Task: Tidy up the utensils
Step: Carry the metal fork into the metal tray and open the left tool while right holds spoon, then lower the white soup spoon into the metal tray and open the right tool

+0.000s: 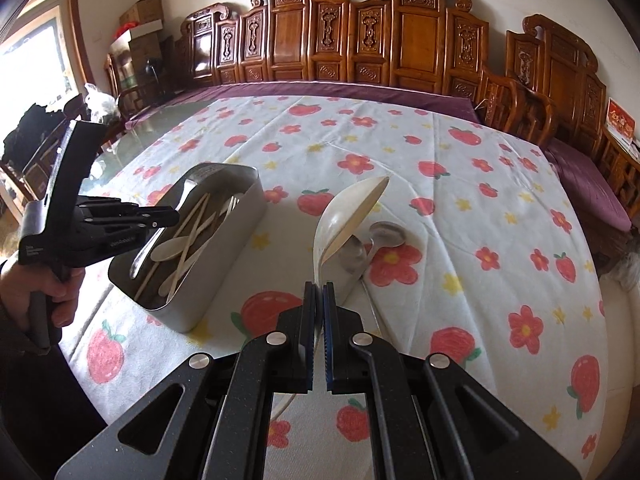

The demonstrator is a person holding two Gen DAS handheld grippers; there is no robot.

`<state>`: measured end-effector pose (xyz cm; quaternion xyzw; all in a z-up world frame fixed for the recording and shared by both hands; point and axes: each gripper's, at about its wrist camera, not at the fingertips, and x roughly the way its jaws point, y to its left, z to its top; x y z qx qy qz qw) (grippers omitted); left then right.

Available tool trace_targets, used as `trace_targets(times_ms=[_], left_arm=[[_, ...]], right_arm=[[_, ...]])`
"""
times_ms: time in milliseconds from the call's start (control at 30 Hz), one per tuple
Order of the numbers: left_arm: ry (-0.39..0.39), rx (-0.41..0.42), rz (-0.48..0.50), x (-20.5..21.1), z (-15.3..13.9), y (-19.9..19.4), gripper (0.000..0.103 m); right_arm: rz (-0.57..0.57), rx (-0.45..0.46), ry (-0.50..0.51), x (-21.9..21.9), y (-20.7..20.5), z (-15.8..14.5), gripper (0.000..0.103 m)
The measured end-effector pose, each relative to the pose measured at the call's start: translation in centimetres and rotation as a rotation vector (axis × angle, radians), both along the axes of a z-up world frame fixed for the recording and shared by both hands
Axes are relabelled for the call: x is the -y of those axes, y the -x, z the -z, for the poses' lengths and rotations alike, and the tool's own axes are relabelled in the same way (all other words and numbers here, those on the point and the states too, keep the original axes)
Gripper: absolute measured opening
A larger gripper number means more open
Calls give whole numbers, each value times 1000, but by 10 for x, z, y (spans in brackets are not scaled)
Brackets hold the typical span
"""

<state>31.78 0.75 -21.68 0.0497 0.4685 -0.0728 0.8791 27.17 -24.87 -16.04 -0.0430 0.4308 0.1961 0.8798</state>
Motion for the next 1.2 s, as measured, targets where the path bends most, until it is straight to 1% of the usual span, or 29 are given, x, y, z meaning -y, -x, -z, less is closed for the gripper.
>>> trace_targets(times_ms=[267,533,633,700,900,1067,1200], left_arm=[[3,-27,21,-3,15,-1,7],[29,-34,36,-11,17,-1,7],[27,-1,40,-13,12,3,7],[45,15,45,-13,6,5,7],[52,68,49,-17,-10,13,7],[73,105,27,-33,-23,18,7],[60,121,4,-47,-28,17,7]], right_arm=[[-8,-16,15,-15,-7,6,5],[-44,-15,46,-35,-8,5,5],[-54,-13,54,-42,-6,3,5],[-60,-12,62,-46,-5,3,5],[-69,-9,63,-56,-1,-3,5],[-91,0,64,-70,1,-11,5],[-108,5,60,-85,-3,-16,5]])
